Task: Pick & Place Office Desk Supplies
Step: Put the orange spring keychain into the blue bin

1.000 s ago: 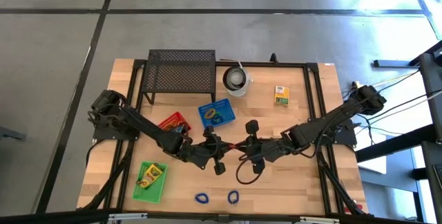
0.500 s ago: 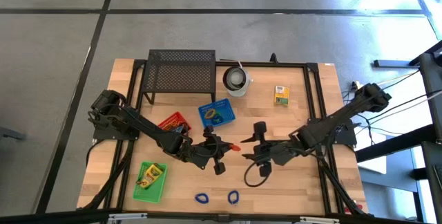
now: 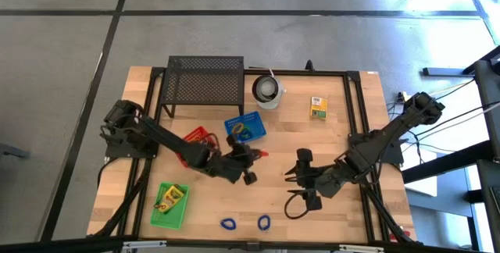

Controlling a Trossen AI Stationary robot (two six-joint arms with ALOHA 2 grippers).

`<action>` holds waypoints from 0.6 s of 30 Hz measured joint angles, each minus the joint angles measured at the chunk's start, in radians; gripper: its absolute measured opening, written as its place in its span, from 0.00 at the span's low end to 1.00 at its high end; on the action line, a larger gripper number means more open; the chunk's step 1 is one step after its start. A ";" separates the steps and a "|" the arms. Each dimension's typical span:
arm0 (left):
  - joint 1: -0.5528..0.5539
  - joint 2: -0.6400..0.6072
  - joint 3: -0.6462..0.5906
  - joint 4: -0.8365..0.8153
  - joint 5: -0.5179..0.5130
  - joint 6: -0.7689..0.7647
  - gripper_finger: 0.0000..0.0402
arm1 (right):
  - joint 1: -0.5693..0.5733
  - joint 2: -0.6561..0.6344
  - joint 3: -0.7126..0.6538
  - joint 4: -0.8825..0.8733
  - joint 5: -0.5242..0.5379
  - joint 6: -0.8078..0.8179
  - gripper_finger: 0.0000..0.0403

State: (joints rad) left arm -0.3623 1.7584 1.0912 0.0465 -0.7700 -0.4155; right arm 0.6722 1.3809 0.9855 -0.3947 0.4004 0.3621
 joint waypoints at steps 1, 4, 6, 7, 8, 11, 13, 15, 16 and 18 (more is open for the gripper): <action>0.018 0.000 0.000 -0.043 0.001 -0.023 0.07 | 0.004 0.006 0.000 0.002 0.000 0.013 0.63; 0.085 0.000 0.000 -0.188 0.020 -0.131 0.07 | 0.013 0.029 0.000 0.002 0.000 0.028 0.61; 0.130 0.000 0.000 -0.278 0.041 -0.203 0.07 | 0.014 0.044 0.000 0.003 0.000 0.028 0.60; 0.152 0.000 0.000 -0.313 0.048 -0.231 0.07 | 0.014 0.052 0.000 0.005 0.000 0.028 0.59; 0.170 0.000 0.000 -0.337 0.052 -0.249 0.07 | 0.013 0.060 0.000 0.004 0.000 0.029 0.59; 0.217 0.000 0.000 -0.368 0.059 -0.260 0.07 | 0.013 0.084 0.000 0.005 0.003 0.031 0.57; 0.243 0.000 0.000 -0.370 0.087 -0.257 0.07 | 0.012 0.101 0.000 0.004 0.003 0.031 0.56; 0.263 0.000 0.000 -0.371 0.131 -0.256 0.07 | 0.012 0.111 0.000 0.003 0.003 0.031 0.56; 0.270 0.000 -0.001 -0.371 0.146 -0.256 0.07 | 0.012 0.115 0.000 0.005 0.003 0.031 0.55; 0.278 -0.001 -0.012 -0.369 0.155 -0.254 0.07 | 0.012 0.120 0.000 0.003 0.016 0.031 0.55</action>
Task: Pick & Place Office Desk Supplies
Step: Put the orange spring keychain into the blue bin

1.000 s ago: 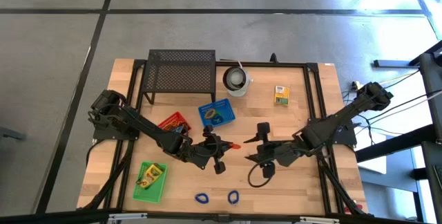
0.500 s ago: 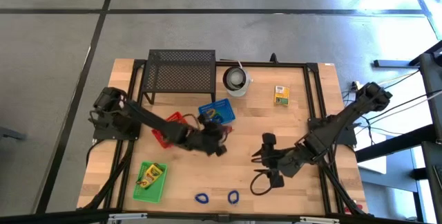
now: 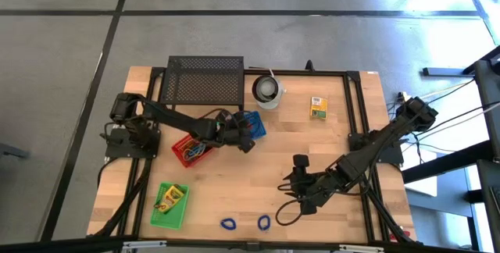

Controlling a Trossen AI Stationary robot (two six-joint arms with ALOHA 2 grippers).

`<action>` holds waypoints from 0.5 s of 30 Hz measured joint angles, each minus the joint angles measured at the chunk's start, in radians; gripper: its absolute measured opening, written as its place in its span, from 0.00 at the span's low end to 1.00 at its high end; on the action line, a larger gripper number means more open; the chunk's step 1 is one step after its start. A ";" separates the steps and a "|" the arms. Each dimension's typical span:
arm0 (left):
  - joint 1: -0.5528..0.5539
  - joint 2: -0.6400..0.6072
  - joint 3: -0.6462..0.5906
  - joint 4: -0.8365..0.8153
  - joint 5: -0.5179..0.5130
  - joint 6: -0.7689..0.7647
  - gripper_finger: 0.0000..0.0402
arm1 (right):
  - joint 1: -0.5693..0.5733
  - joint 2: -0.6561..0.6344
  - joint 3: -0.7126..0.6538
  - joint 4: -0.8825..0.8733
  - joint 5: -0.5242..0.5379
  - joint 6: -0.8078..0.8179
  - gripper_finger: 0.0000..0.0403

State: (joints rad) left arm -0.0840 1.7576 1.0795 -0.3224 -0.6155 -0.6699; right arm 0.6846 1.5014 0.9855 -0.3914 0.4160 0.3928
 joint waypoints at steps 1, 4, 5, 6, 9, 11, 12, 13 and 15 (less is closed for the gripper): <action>0.001 0.000 -0.008 0.001 0.001 0.000 0.07 | 0.000 0.001 0.000 0.000 0.010 0.000 0.54; 0.001 0.000 -0.038 -0.001 0.013 -0.022 0.07 | 0.000 0.001 0.000 0.001 0.031 0.000 0.54; 0.001 0.000 -0.045 -0.004 0.019 -0.034 0.07 | 0.000 0.001 0.000 0.002 0.036 0.000 0.54; 0.000 0.000 -0.051 -0.004 0.026 -0.042 0.07 | 0.000 0.001 0.000 0.002 0.037 0.000 0.54; 0.000 0.000 -0.058 0.001 0.034 -0.042 0.07 | 0.000 0.001 0.000 0.005 0.038 0.000 0.54; 0.000 0.000 -0.058 0.007 0.034 -0.042 0.07 | 0.000 0.001 0.000 0.013 0.040 0.000 0.54; 0.000 0.000 -0.058 0.005 0.034 -0.042 0.07 | 0.000 0.001 0.000 0.014 0.040 0.000 0.54; 0.000 0.000 -0.058 0.003 0.034 -0.042 0.07 | 0.000 0.001 0.000 0.015 0.040 0.000 0.54; 0.000 0.000 -0.058 0.003 0.037 -0.042 0.08 | 0.000 0.001 0.000 0.018 0.040 0.000 0.54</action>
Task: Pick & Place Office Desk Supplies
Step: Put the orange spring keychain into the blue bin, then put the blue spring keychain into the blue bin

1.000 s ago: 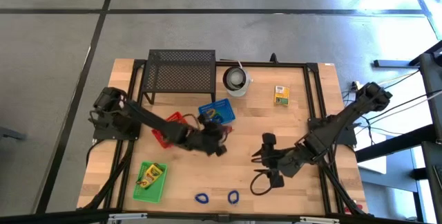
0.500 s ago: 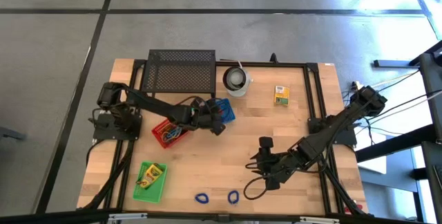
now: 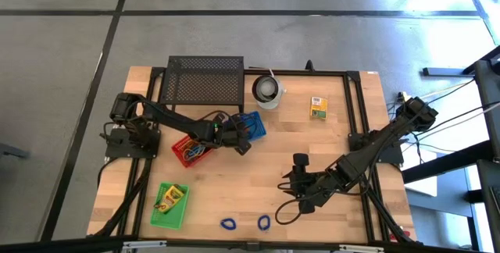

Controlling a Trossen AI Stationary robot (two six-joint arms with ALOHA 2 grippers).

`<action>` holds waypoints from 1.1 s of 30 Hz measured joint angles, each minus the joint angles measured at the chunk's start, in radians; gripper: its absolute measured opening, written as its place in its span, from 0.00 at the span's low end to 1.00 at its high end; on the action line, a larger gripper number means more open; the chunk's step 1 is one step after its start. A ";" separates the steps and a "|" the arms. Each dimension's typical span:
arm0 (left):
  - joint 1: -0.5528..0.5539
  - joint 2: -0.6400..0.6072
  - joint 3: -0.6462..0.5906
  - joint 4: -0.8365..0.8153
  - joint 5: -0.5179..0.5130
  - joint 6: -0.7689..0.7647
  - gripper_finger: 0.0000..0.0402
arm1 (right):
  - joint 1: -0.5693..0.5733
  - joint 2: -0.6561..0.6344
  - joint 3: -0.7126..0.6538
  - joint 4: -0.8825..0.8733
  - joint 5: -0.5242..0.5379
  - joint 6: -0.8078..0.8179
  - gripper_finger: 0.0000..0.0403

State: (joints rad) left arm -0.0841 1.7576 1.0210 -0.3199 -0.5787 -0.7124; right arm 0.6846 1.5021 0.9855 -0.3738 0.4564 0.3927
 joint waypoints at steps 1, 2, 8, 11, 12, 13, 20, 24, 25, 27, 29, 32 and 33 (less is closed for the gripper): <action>0.000 0.000 0.000 -0.001 0.005 0.000 0.09 | 0.000 0.000 0.000 -0.001 0.000 0.000 0.54; 0.000 0.000 0.000 -0.001 0.009 0.000 0.10 | 0.000 0.000 0.000 -0.001 0.000 0.000 0.54; 0.000 0.000 0.000 -0.002 0.069 0.000 0.16 | 0.000 0.002 0.000 0.000 0.000 0.026 0.54; -0.004 0.000 0.000 0.000 0.074 0.001 0.18 | 0.000 0.016 0.000 0.000 -0.001 0.047 0.54; -0.006 0.000 0.000 0.001 0.073 0.002 0.19 | 0.000 0.023 0.000 0.001 -0.001 0.052 0.54; -0.007 0.000 0.000 0.003 0.073 0.015 0.19 | 0.000 0.030 0.000 0.008 -0.001 0.059 0.54; -0.021 -0.019 0.037 0.004 0.075 0.115 0.24 | -0.009 0.081 0.000 0.090 -0.057 0.041 0.54; -0.027 -0.055 0.071 -0.028 0.076 0.148 0.27 | -0.030 0.116 0.000 0.153 -0.122 0.017 0.54; -0.030 -0.067 0.072 -0.040 0.079 0.148 0.28 | -0.036 0.129 0.000 0.171 -0.144 0.011 0.54; -0.038 -0.087 0.077 -0.037 0.106 0.130 0.29 | -0.049 0.155 0.000 0.220 -0.195 -0.007 0.54; -0.055 -0.102 0.078 -0.033 0.164 0.108 0.29 | -0.064 0.185 0.000 0.283 -0.254 -0.028 0.54; -0.104 -0.113 0.078 -0.023 0.258 0.100 0.28 | -0.087 0.230 0.000 0.353 -0.346 -0.052 0.54; -0.127 -0.113 0.078 -0.019 0.275 0.099 0.28 | -0.096 0.244 0.000 0.382 -0.374 -0.061 0.54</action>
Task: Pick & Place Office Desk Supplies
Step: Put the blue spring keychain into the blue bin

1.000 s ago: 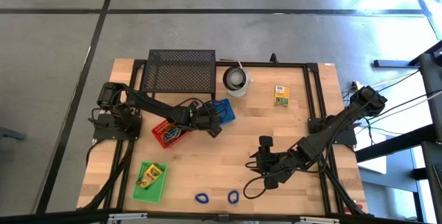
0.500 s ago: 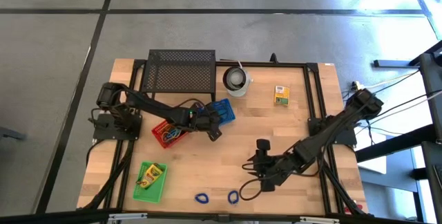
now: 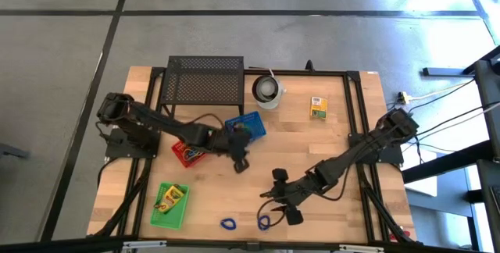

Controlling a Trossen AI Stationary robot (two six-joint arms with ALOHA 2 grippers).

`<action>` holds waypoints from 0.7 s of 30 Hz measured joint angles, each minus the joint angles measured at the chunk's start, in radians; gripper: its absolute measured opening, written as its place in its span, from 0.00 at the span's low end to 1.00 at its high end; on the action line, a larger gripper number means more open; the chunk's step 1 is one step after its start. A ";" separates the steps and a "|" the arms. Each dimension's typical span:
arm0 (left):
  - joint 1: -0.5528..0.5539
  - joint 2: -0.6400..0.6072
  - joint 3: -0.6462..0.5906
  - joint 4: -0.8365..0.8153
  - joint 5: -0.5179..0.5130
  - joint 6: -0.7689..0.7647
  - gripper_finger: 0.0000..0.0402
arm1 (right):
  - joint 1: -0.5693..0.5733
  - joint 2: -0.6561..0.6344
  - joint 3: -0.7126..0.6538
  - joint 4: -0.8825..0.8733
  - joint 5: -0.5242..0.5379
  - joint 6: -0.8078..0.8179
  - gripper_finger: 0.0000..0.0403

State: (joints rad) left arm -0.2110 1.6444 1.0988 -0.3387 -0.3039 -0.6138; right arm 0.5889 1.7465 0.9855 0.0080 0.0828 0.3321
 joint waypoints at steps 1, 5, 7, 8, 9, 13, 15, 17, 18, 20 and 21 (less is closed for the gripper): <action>-0.024 0.000 0.000 0.000 0.019 0.000 0.28 | -0.007 0.011 0.000 0.013 -0.024 -0.003 0.54; -0.142 0.002 0.000 0.013 0.038 -0.017 0.28 | -0.032 0.067 0.000 0.099 -0.121 -0.033 0.54; -0.205 0.006 0.000 0.039 0.031 -0.027 0.29 | -0.041 0.097 0.000 0.140 -0.168 -0.080 0.54; -0.234 0.006 0.000 0.046 0.023 -0.029 0.29 | -0.045 0.111 0.000 0.156 -0.192 -0.110 0.54; -0.263 0.006 0.000 0.066 0.013 -0.033 0.29 | -0.046 0.125 0.000 0.171 -0.213 -0.141 0.54; -0.368 0.010 0.000 0.107 -0.051 -0.075 0.28 | -0.046 0.190 0.000 0.253 -0.252 -0.249 0.54; -0.411 0.010 0.000 0.114 -0.097 -0.095 0.28 | -0.046 0.223 0.000 0.313 -0.270 -0.264 0.54; -0.445 0.010 0.000 0.116 -0.142 -0.113 0.28 | -0.046 0.247 0.000 0.354 -0.285 -0.265 0.54; -0.460 0.010 0.000 0.117 -0.162 -0.121 0.28 | -0.046 0.260 0.003 0.371 -0.285 -0.265 0.54; -0.485 0.010 0.000 0.120 -0.197 -0.132 0.28 | -0.046 0.276 0.012 0.374 -0.285 -0.271 0.54; -0.494 0.010 0.000 0.120 -0.210 -0.133 0.28 | -0.046 0.285 0.017 0.374 -0.285 -0.274 0.54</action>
State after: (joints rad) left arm -0.7052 1.6547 1.0988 -0.2188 -0.5140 -0.7472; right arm 0.5430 2.0317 1.0028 0.3823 -0.2024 0.0579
